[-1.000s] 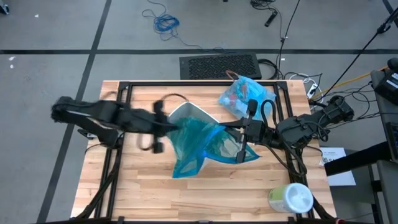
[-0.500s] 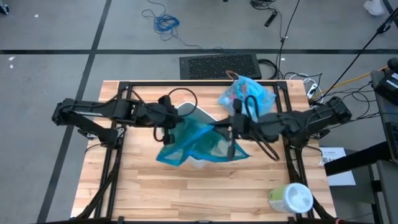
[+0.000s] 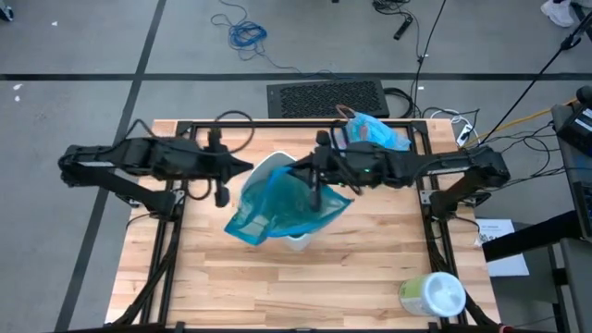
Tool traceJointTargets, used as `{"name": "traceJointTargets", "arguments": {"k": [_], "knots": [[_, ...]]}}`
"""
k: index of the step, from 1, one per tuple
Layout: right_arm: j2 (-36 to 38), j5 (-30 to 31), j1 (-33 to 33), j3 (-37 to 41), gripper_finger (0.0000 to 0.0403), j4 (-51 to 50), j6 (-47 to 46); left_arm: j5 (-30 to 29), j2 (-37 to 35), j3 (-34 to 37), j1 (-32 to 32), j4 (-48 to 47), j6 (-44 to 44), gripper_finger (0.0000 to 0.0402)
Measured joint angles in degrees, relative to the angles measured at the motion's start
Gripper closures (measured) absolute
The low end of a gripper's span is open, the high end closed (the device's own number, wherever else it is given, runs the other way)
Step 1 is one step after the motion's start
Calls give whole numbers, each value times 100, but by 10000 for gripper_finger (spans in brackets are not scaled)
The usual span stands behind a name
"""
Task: Place trash/remove bag and relplace
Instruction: Insert a blue trash bag into the trash bin
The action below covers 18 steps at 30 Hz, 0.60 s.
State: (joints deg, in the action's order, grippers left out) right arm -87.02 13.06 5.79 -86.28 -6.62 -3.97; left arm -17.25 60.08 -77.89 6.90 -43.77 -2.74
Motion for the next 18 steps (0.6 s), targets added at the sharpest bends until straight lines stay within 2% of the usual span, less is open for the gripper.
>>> {"name": "traceJointTargets", "arguments": {"k": [7,18], "knots": [[-378,-290,-124,2,403,-373,-129,7,-190,0,45,8,-147,402],[-461,-197,-224,-4,403,-976,-392,196,28,0,299,-4,-144,402]]}}
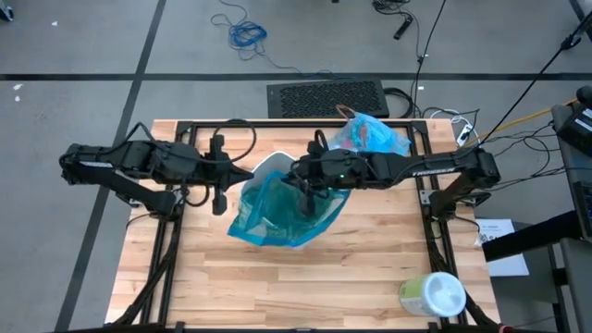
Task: Place trash/remove bag and relplace
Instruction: Insert a blue trash bag into the trash bin
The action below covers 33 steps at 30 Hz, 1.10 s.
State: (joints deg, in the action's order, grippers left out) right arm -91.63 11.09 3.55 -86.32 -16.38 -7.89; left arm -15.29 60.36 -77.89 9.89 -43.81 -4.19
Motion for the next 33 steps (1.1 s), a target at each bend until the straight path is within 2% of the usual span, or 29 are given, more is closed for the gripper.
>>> {"name": "traceJointTargets", "arguments": {"k": [5,9,14,20,22,28,33], "knots": [[-55,299,-139,2,403,-207,-50,-155,-1,0,23,89,39,402],[-53,398,-170,2,403,-138,-28,-189,-95,0,209,452,413,402],[-46,404,-312,2,403,-96,-8,841,-137,-6,599,745,941,402],[-46,398,-439,2,403,72,9,1161,325,-4,1055,551,962,402],[-46,379,-461,2,403,128,45,940,527,-4,1137,304,951,402],[-43,381,-510,2,403,116,57,-675,804,-4,1200,-558,324,402],[-84,380,-725,2,403,-82,-33,-1132,735,-4,1218,-640,-105,402]]}}
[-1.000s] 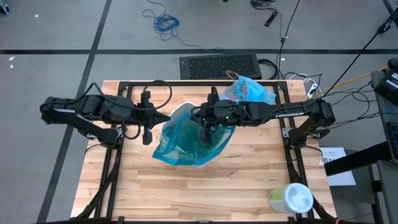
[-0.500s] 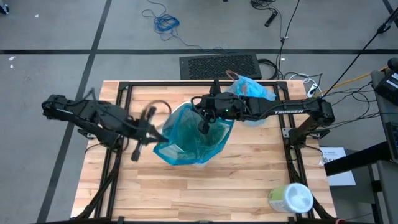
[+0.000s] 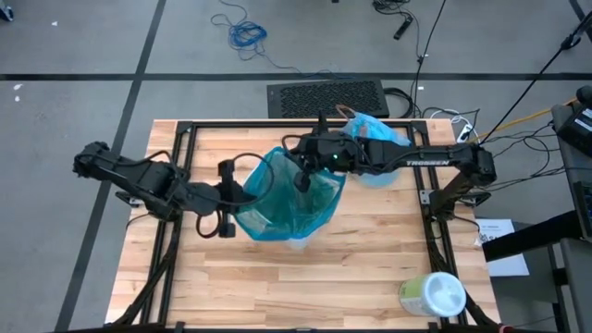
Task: Place trash/remove bag and relplace
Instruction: Insert a blue trash bag into the trash bin
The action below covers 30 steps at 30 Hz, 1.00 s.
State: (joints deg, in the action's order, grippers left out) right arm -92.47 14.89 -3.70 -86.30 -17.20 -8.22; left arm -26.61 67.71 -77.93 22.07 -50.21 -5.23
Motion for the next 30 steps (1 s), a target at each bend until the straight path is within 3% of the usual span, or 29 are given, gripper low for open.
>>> {"name": "traceJointTargets", "arguments": {"k": [6,12,24,30], "knots": [[-163,-20,-199,0,403,-144,-112,-444,-219,0,126,-72,-364,402],[-211,-24,-197,0,403,-115,-151,-1080,-268,0,243,-934,-1179,402],[-200,-26,-195,0,403,-114,-143,-1153,-248,0,868,-962,-1696,402],[-200,-26,-195,0,403,-113,-141,-1617,-255,0,1134,-1013,-1880,402]]}}
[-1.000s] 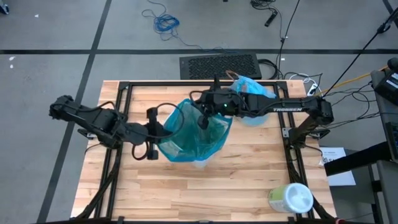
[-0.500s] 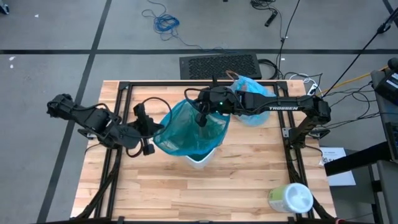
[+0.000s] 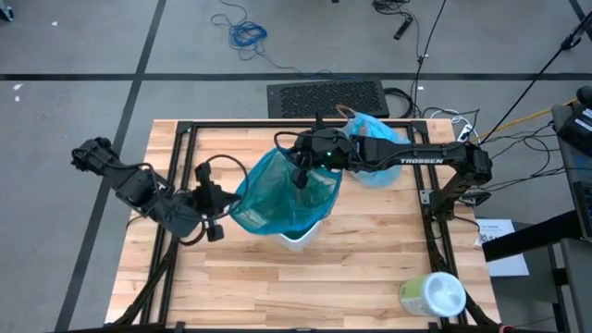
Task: Place trash/remove bag and relplace
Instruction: Insert a blue trash bag into the trash bin
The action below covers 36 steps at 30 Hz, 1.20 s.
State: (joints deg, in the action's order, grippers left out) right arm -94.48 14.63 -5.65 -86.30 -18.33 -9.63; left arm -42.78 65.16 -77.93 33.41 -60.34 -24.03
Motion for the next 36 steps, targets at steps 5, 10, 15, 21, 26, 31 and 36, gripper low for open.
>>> {"name": "traceJointTargets", "arguments": {"k": [5,10,15,21,26,31,36], "knots": [[0,2,2,2,403,-2,0,-250,-4,0,45,-795,-762,402],[2,27,-2,2,403,-1,32,-419,149,0,92,-1206,-1210,402],[4,28,-2,2,403,-13,83,-442,330,3,87,-1505,-1558,402],[22,28,-2,0,403,-166,79,-445,532,324,85,-1427,-1884,402],[25,31,-2,-5,403,-238,76,-524,686,473,87,-1303,-2065,402],[26,35,-2,-7,403,-296,76,-577,711,713,87,-903,-2064,402],[26,46,-2,-6,403,-367,90,-567,761,787,87,-892,-2063,402]]}}
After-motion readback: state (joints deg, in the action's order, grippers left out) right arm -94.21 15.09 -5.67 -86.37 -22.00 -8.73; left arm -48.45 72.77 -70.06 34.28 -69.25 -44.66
